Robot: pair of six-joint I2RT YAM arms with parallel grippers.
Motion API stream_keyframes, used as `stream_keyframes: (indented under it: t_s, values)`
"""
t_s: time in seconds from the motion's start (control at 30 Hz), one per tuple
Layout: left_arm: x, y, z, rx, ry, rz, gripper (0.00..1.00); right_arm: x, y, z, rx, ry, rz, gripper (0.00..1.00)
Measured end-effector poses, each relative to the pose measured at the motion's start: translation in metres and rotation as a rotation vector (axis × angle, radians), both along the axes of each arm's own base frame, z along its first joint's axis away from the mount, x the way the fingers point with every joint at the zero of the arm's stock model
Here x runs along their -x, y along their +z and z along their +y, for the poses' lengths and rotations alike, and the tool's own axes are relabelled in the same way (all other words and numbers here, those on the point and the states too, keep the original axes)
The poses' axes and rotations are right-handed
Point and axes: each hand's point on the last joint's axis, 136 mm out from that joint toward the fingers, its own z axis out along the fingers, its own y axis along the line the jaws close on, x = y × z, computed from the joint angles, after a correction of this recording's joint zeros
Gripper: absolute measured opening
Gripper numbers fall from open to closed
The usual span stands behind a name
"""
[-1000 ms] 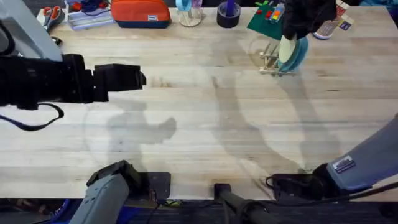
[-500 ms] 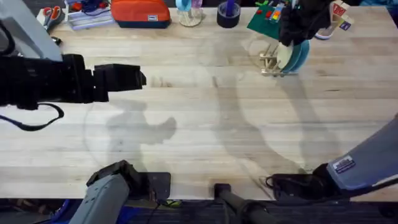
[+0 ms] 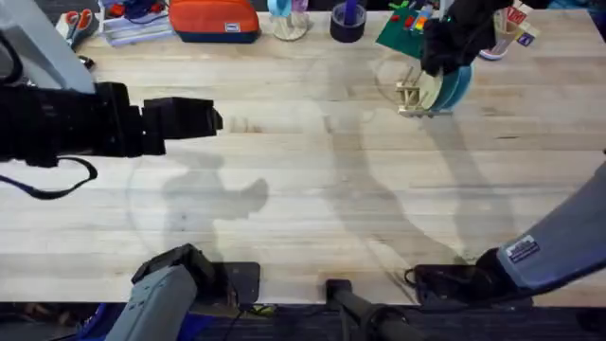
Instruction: Pick up the plates from the table one by one and place each into a slot on the dish rack.
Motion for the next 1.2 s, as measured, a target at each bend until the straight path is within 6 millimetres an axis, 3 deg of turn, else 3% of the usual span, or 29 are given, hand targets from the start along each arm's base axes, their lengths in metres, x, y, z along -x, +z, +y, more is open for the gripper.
stream_keyframes:
  t_s: [1.2]
  values:
    - [0.0000,0.0000,0.0000,0.000,0.000,0.000,0.994,-0.0015,-0.0043,0.0001,0.003,0.000,0.006,0.031]
